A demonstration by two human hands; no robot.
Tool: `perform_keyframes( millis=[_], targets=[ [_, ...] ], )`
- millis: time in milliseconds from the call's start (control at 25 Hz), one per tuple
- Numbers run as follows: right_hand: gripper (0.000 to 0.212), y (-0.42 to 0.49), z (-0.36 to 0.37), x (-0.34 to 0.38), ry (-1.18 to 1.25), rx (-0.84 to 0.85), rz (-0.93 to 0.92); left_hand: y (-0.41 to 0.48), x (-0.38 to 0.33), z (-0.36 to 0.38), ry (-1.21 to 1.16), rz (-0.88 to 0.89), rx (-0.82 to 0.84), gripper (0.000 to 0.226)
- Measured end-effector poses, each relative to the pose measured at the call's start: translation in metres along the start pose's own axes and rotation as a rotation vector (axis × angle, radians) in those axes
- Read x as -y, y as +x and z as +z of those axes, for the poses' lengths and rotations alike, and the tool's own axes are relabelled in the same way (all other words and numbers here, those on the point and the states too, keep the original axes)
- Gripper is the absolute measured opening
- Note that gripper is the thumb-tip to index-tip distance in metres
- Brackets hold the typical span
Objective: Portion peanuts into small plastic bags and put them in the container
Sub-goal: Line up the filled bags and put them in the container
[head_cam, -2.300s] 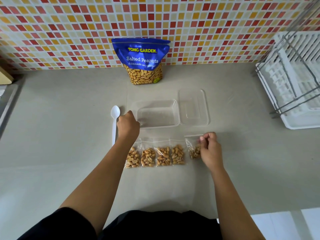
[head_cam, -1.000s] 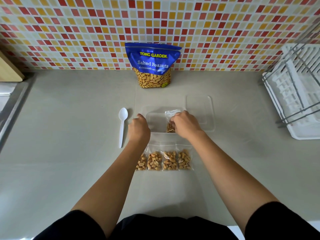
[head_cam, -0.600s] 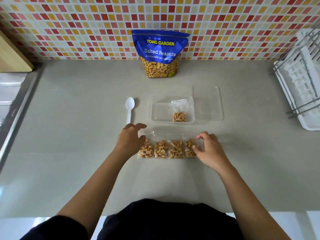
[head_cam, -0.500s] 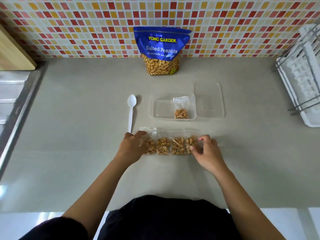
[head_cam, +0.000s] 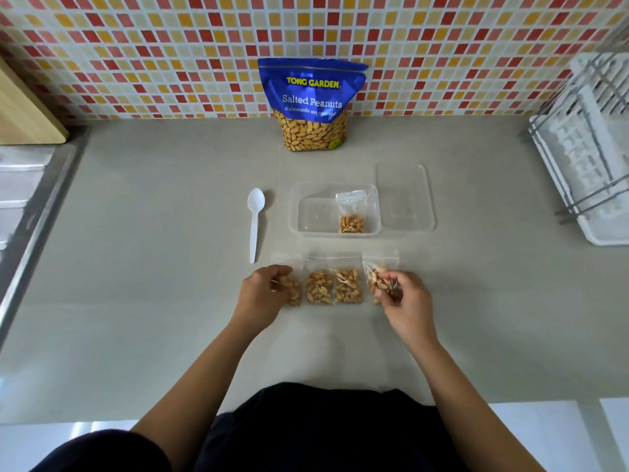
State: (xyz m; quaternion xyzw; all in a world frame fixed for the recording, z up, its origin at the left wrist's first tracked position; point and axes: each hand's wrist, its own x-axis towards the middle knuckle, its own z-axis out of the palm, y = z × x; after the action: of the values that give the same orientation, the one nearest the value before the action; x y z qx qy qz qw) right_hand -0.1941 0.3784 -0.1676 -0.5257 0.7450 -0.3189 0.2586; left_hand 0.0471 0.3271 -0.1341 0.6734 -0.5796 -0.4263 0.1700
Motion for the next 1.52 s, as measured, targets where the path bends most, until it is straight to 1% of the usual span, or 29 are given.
perform_keyframes(
  millis=[80,160,200,280,360,400,480,600,640,760,840,920,960,1000,1040,1080,1160,1200,1240,1320,1400,1520],
  targets=[
    [0.031,0.001,-0.010,0.004,0.146,-0.042,-0.010,-0.003,-0.007,-0.014,-0.104,0.034,-0.029,0.036],
    [0.034,0.013,-0.020,0.021,0.314,-0.014,0.007,0.003,-0.025,-0.032,-0.194,0.096,-0.032,0.038],
    [0.035,0.023,-0.022,0.032,0.362,0.011,-0.008,0.010,-0.037,-0.038,-0.208,0.129,-0.037,0.037],
    [0.036,0.052,-0.018,0.056,0.352,0.057,-0.059,0.032,-0.063,-0.043,-0.204,0.161,-0.051,0.036],
    [0.037,0.084,-0.004,0.076,0.252,0.100,-0.063,0.057,-0.083,-0.034,-0.163,0.133,-0.066,0.035],
    [0.039,0.098,0.005,0.081,0.183,0.127,-0.053,0.069,-0.090,-0.027,-0.107,0.123,-0.076,0.035],
    [0.039,0.117,0.022,0.083,0.047,0.196,-0.030,0.089,-0.096,-0.010,0.098,0.111,-0.078,0.037],
    [0.036,0.129,0.035,0.083,-0.108,0.341,0.033,0.101,-0.094,0.006,0.293,0.053,-0.008,0.038],
    [0.036,0.131,0.036,0.083,-0.179,0.367,0.026,0.102,-0.094,0.009,0.350,0.042,0.014,0.039],
    [0.038,0.132,0.036,0.087,-0.421,0.379,-0.084,0.101,-0.092,0.017,0.576,0.081,0.009,0.037],
    [0.041,0.130,0.030,0.091,-0.507,0.348,-0.104,0.092,-0.096,0.016,0.685,0.156,-0.043,0.032],
    [0.039,0.121,0.018,0.097,-0.431,0.252,-0.095,0.080,-0.099,0.009,0.646,0.227,-0.139,0.027],
    [0.035,0.113,0.011,0.098,-0.361,0.193,-0.101,0.072,-0.096,0.003,0.560,0.238,-0.161,0.026],
    [0.029,0.102,0.003,0.097,-0.306,0.167,-0.101,0.063,-0.090,-0.001,0.457,0.223,-0.144,0.025],
    [0.024,0.088,-0.003,0.091,-0.284,0.187,-0.089,0.052,-0.083,-0.002,0.372,0.180,-0.085,0.025],
    [0.023,0.072,-0.007,0.085,-0.290,0.253,-0.058,0.039,-0.074,-0.001,0.334,0.122,0.008,0.028],
    [0.034,0.041,-0.003,0.065,-0.332,0.414,0.048,0.016,-0.055,0.014,0.360,-0.005,0.158,0.040],
    [0.039,0.031,0.003,0.055,-0.336,0.451,0.092,0.010,-0.048,0.024,0.349,-0.050,0.186,0.045],
    [0.043,0.024,0.009,0.049,-0.318,0.441,0.110,0.004,-0.044,0.032,0.310,-0.076,0.186,0.047],
    [0.043,0.020,0.021,0.041,-0.227,0.371,0.102,0.002,-0.041,0.044,0.202,-0.092,0.130,0.044],
    [0.044,0.019,0.026,0.035,-0.098,0.354,0.109,0.002,-0.039,0.045,0.155,-0.071,0.088,0.039],
    [0.043,0.012,0.024,0.025,0.008,0.321,0.045,-0.003,-0.034,0.040,0.132,-0.011,0.111,0.037]
  ],
)
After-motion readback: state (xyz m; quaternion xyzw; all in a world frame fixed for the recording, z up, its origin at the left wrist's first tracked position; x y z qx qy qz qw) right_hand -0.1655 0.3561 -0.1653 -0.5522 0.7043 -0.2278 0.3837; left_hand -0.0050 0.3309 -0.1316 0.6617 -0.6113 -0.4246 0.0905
